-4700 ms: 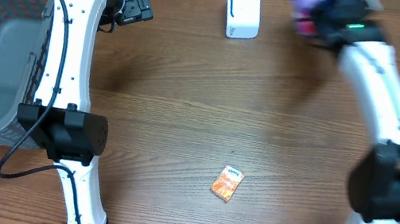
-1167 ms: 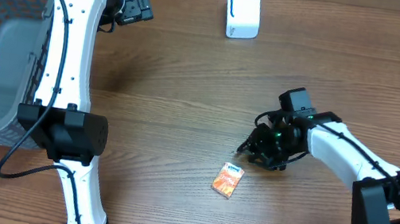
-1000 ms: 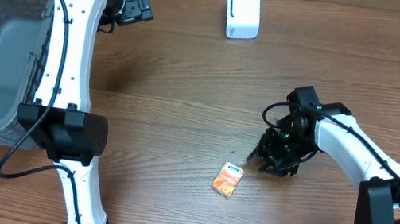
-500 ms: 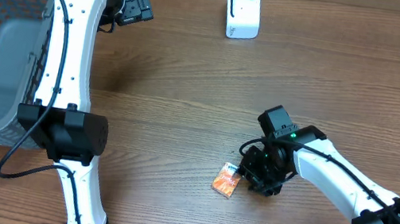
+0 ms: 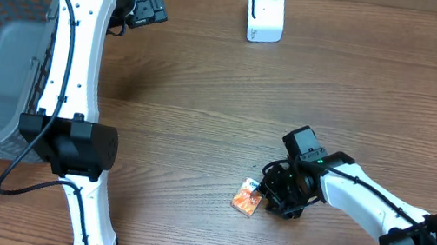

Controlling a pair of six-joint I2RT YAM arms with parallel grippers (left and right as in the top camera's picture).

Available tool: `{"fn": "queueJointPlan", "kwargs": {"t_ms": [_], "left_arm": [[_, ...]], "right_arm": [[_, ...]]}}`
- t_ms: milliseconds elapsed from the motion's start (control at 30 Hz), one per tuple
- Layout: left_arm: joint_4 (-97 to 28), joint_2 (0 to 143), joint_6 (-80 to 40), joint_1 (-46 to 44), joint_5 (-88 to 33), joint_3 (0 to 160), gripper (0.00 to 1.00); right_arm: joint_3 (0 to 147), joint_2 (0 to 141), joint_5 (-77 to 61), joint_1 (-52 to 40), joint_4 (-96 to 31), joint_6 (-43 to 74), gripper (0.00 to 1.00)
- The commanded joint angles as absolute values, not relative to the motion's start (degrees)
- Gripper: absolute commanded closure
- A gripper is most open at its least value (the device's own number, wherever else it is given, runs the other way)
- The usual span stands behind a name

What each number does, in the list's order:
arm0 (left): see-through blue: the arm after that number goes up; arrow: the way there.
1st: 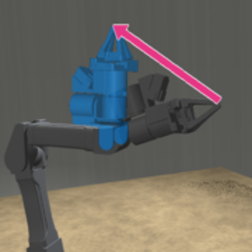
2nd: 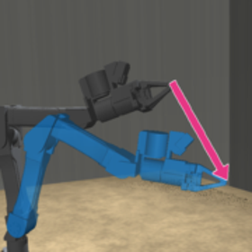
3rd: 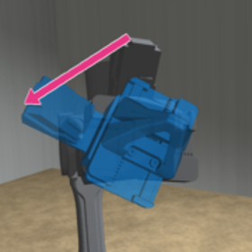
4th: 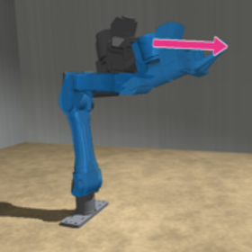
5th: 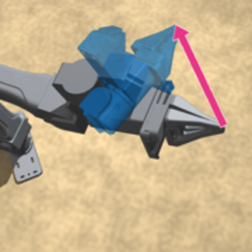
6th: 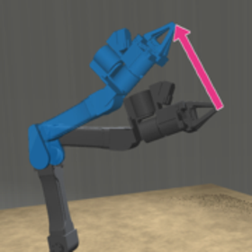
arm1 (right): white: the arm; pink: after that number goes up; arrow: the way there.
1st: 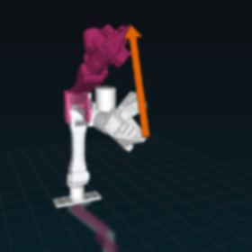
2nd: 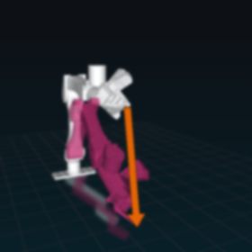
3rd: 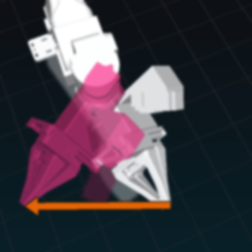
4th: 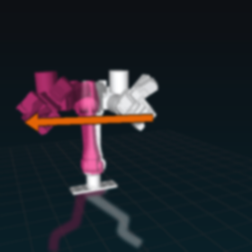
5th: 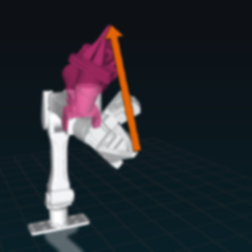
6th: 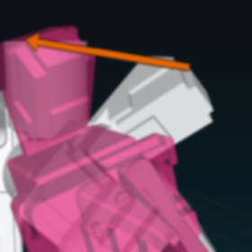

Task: Scan the item barcode
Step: 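Reach the right gripper down to the orange Kleenex packet and grasp it, then lift the Kleenex packet with the right gripper toward the scanner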

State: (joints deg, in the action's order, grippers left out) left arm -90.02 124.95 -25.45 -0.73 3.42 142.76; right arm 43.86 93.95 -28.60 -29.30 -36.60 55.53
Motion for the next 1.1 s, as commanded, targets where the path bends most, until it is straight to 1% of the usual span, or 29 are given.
{"fn": "queueJointPlan", "kwargs": {"t_ms": [0, 67, 233, 267, 300, 400, 500, 600, 633, 700, 867, 967, 1000, 1067], "left_arm": [[-90.0, 124.8, -24.8, -0.6, 3.1, 142.6, 0.0], [-90.0, 124.8, -24.8, -0.6, 3.1, 142.6, 0.0], [-90.0, 124.8, -24.8, -0.6, 3.1, 142.6, 0.0], [-90.0, 124.8, -24.8, -0.6, 3.1, 142.6, 0.0], [-90.0, 124.8, -24.8, -0.6, 3.1, 142.6, 0.0], [-90.0, 124.8, -24.8, -0.6, 3.1, 142.6, 0.0], [-90.0, 124.8, -24.8, -0.6, 3.1, 142.6, 0.0], [-90.0, 124.8, -24.8, -0.6, 3.1, 142.6, 0.0], [-90.0, 124.8, -24.8, -0.6, 3.1, 142.6, 0.0], [-90.0, 124.8, -24.8, -0.6, 3.1, 142.6, 0.0], [-90.0, 124.8, -24.8, -0.6, 3.1, 142.6, 0.0], [-90.0, 124.8, -24.8, -0.6, 3.1, 142.6, 0.0], [-90.0, 124.8, -24.8, -0.6, 3.1, 142.6, 0.0], [-90.0, 124.8, -24.8, -0.6, 3.1, 142.6, 0.0]], "right_arm": [[42.2, 93.4, -28.8, -29.6, -35.7, 59.1, 0.52], [42.2, 93.4, -28.8, -29.6, -34.5, 59.6, 0.52], [41.4, 93.4, -28.8, -29.6, -31.1, 62.7, 0.75], [41.3, 93.4, -28.8, -29.6, -31.1, 62.7, 0.83], [41.3, 93.4, -28.9, -29.6, -31.1, 62.7, 0.96], [41.3, 93.3, -29.9, -29.4, -30.4, 60.8, 0.96], [42.7, 93.2, -35.6, -27.8, -27.6, 51.5, 0.96], [45.3, 93.2, -48.3, -24.5, -23.7, 37.1, 0.96], [46.3, 93.2, -55.2, -22.7, -21.6, 31.9, 0.96], [47.1, 93.2, -63.9, -19.9, -18.1, 28.5, 0.96], [47.2, 93.2, -79.2, -14.4, -11.9, 28.5, 0.96], [47.2, 93.2, -85.9, -13.4, -8.8, 29.7, 0.96], [47.2, 93.2, -87.8, -13.3, -6.7, 32.2, 0.96], [47.2, 93.2, -89.8, -13.3, 0.3, 41.5, 0.96]]}}
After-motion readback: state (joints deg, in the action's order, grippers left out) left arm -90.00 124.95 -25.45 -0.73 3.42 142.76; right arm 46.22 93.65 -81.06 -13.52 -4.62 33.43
